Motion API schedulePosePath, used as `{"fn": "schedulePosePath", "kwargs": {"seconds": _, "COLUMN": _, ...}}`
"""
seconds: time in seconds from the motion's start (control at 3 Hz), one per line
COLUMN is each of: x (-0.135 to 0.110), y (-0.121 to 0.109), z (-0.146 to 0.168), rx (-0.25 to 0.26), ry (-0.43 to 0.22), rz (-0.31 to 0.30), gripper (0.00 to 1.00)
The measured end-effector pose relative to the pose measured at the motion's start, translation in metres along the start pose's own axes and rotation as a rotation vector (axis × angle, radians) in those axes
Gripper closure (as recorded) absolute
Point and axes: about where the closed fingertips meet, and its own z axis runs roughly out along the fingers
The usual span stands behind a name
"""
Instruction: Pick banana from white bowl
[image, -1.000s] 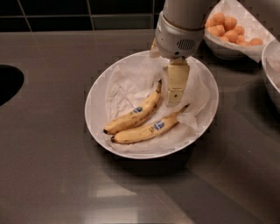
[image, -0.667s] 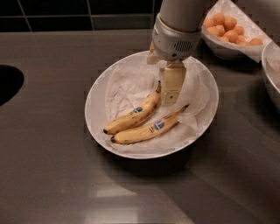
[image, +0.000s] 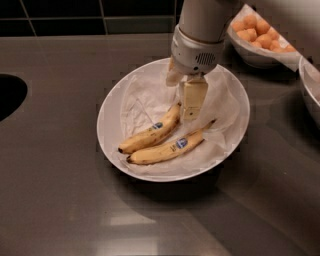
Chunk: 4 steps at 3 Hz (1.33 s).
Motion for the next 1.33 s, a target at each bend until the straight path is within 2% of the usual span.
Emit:
{"fn": "schedulePosePath", "kwargs": {"seconds": 0.67, "x": -0.014, "y": -0.004, "z": 0.017, "rx": -0.044, "ry": 0.002, "rz": -0.037, "gripper": 0.44}}
{"fn": "schedulePosePath", "kwargs": {"seconds": 1.33, "x": -0.032, "y": -0.004, "z": 0.028, "rx": -0.064, "ry": 0.008, "rz": -0.077, "gripper": 0.43}}
